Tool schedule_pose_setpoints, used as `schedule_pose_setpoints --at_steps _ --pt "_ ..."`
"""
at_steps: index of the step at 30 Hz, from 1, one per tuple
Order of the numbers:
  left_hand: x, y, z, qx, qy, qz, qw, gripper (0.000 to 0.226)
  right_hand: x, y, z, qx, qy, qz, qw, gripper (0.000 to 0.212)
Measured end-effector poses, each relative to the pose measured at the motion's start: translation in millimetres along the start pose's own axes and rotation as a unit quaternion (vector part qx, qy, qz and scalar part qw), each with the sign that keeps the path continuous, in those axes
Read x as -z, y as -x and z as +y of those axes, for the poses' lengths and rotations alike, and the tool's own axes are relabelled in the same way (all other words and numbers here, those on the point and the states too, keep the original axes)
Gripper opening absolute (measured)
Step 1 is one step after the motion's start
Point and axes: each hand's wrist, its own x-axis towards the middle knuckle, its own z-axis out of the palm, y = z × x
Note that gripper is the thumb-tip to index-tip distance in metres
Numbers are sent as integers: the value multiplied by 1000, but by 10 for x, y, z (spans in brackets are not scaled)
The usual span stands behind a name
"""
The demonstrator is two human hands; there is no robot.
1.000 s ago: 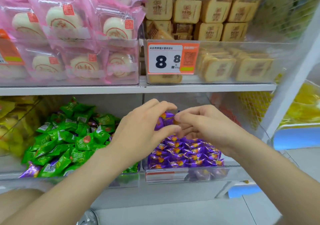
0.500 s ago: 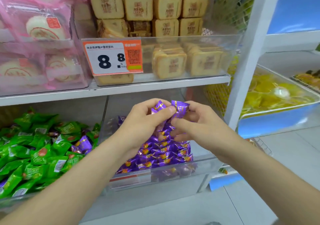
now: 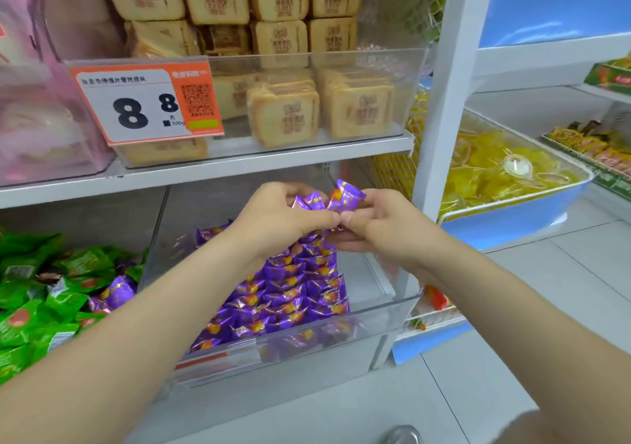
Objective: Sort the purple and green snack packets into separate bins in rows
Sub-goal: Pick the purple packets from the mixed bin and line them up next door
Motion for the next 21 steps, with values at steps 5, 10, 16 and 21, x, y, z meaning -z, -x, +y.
schedule_pose_setpoints --at_steps 5,10,16,21 --pt "-66 -126 -148 -22 -36 33 999 20 131 37 -34 -11 122 37 992 19" --pt "-47 -410 -297 -63 -298 93 948 45 367 177 -164 22 235 113 965 7" --pt "-441 -650 -289 -83 -391 32 916 27 448 205 -177 22 230 140 963 10" --pt "-603 -917 -401 -39 -449 -9 893 25 460 167 -150 21 226 145 963 13"
